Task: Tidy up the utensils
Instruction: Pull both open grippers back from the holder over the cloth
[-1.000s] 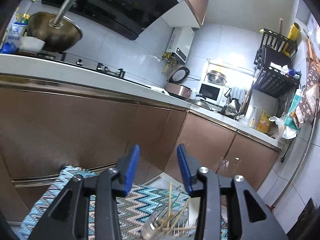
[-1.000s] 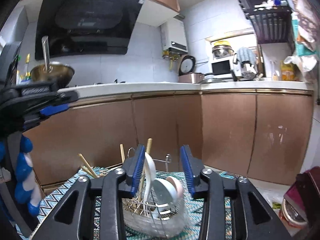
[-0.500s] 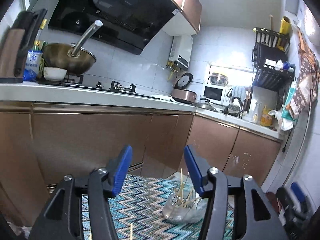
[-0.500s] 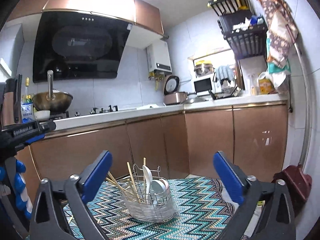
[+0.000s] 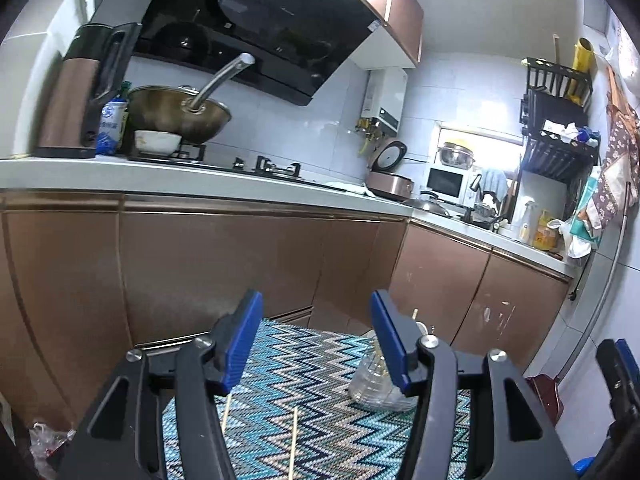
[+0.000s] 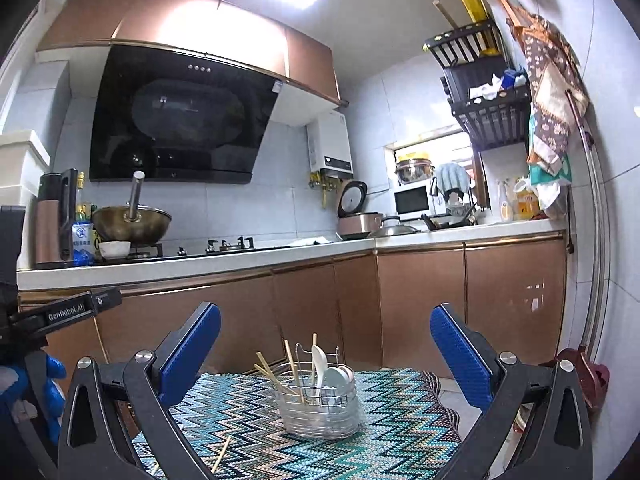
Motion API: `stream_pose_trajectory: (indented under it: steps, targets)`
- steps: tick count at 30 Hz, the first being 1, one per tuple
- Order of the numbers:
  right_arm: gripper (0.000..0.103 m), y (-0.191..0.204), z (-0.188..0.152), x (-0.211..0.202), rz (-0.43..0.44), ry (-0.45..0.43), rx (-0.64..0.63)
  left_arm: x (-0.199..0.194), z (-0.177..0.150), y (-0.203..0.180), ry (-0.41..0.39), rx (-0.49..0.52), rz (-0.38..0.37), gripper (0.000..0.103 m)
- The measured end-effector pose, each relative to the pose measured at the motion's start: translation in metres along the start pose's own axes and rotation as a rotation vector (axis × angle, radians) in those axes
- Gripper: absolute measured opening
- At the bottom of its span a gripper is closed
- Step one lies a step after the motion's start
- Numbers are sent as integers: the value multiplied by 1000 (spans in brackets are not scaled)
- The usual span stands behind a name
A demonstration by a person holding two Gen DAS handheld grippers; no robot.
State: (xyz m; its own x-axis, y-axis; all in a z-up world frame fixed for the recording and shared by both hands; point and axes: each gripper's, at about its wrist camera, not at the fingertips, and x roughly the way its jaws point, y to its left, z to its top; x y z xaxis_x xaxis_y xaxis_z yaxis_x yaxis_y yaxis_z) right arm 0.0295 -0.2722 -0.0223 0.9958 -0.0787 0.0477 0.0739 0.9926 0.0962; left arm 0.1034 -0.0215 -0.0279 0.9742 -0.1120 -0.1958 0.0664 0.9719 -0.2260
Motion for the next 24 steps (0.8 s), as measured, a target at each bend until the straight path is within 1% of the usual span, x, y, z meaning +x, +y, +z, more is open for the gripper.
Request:
stream_pose_trajectory:
  steps: [5,10,15,24]
  targets:
    - [103,8,6,-15,1,-21,-10,-14,1,14,3,-32,25,54]
    - [103,12,10,-28,1,-32,-13,-30,-1,23,2,-35,54,54]
    - [103,17,11,-38,7,-36,-17,-41,0,27,2,-33,57,54]
    - [103,25,16,-56,27,-59,-8,-66,5,31,-26,-37,62,54]
